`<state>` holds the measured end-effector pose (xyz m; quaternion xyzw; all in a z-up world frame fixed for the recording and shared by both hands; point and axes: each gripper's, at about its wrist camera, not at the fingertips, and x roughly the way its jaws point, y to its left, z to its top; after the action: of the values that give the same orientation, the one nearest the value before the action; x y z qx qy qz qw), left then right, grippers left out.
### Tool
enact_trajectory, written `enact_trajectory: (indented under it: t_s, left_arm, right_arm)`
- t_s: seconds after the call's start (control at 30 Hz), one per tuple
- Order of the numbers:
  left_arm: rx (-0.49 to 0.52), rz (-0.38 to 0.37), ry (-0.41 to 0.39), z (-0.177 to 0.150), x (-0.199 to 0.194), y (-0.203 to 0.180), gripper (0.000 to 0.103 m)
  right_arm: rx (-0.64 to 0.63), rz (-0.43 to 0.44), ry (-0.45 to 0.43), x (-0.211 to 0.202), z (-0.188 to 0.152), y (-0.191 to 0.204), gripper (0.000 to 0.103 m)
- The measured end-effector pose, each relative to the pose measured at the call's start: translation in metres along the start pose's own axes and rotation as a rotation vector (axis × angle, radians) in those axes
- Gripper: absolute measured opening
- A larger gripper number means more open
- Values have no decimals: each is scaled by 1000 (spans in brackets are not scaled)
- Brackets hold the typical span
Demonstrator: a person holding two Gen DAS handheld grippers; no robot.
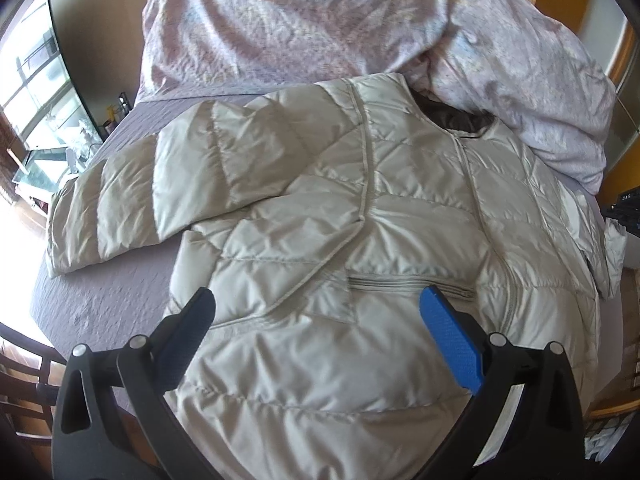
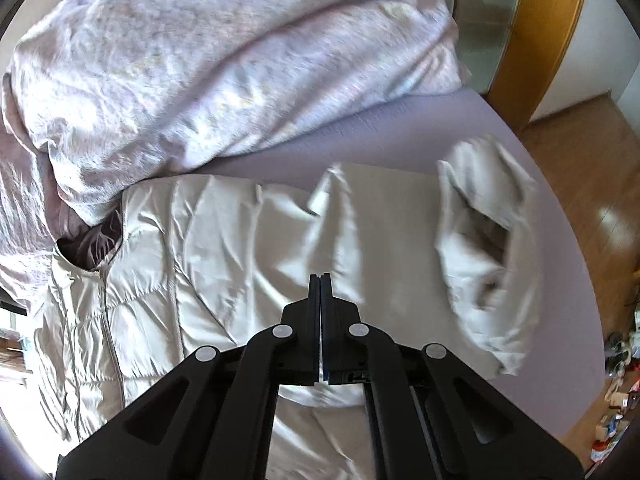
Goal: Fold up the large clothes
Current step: 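Fold the held sleeve across the jacket front with the right gripper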
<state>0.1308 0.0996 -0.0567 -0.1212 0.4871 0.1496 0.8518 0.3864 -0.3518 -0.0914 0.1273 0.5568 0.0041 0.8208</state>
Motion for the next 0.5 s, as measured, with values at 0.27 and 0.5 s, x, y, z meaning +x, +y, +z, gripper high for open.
enact_trajectory:
  t_s: [0.27,0.5]
  left_arm:
    - [6,10,12,8,8,0,101]
    - [38,-4,21,9,12,-20,101]
  right_arm:
    - [192,-127,14,1,-3,-89,60]
    - [226,-251,-42,-9,1,-123,84]
